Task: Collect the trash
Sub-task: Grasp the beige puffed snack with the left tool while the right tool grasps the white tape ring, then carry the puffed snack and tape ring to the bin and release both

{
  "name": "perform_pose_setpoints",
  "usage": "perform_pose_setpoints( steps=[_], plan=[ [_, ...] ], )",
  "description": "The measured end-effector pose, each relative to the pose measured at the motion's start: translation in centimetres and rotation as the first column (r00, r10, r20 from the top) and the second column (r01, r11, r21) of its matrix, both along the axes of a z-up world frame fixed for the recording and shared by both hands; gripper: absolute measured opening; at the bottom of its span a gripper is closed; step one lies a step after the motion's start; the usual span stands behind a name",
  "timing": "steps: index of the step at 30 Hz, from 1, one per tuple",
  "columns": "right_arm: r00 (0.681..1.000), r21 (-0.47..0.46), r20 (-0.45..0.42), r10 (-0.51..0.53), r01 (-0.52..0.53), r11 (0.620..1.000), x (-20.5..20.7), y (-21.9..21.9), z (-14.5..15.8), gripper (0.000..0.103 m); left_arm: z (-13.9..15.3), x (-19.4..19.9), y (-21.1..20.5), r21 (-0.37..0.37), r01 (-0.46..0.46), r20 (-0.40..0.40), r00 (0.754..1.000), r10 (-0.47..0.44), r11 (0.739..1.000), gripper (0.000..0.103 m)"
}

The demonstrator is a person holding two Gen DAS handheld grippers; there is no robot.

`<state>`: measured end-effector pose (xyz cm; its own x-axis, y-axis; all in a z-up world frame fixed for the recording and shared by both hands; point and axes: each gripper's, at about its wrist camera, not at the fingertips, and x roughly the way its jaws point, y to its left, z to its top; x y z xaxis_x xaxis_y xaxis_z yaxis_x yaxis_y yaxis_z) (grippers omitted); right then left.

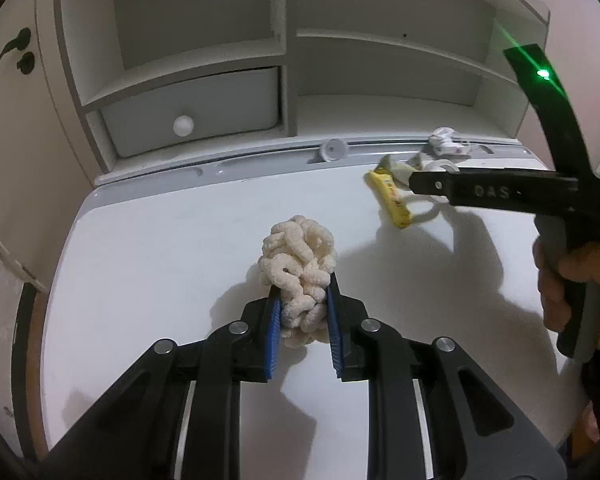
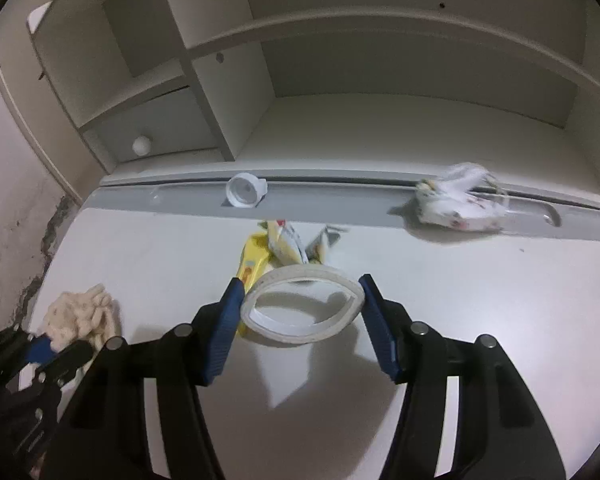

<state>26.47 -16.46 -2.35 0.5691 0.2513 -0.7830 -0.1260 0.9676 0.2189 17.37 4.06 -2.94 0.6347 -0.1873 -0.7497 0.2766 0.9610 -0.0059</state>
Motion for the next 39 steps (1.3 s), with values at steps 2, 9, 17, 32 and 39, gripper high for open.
perform_pose_setpoints(
  steps=[2, 9, 17, 32, 39],
  plan=[
    [1.000, -0.006, 0.014, -0.001, 0.001, 1.000, -1.6, -0.8, 0.7, 0.058, 0.4, -0.6, -0.9, -0.003, 0.014, 0.007, 1.000, -0.014, 1.000, 0.020],
    [0.995, -0.058, 0.060, -0.076, 0.080, 0.995, -10.8, -7.5, 1.9, 0.058, 1.5, -3.9, -7.5, -0.024, 0.153, 0.034, 0.988, -0.152, 0.988, 0.020],
    [0.936, -0.062, 0.094, -0.340, 0.346, 0.936, -23.8, -20.9, 2.5, 0.058, 1.8, -9.7, -20.0, -0.073, 0.399, 0.047, 0.917, -0.396, 0.914, 0.020],
    [0.666, -0.057, 0.046, -0.744, 0.745, 0.664, -47.0, -39.6, -1.5, 0.058, 0.4, -26.0, -43.9, -0.070, 0.843, 0.055, 0.537, -0.842, 0.533, 0.019],
    [0.594, -0.067, -0.027, -0.804, 0.802, 0.594, -51.2, -42.7, -5.5, 0.058, -4.3, -29.1, -50.0, -0.072, 0.900, -0.034, 0.429, -0.903, 0.430, 0.020]
  ],
)
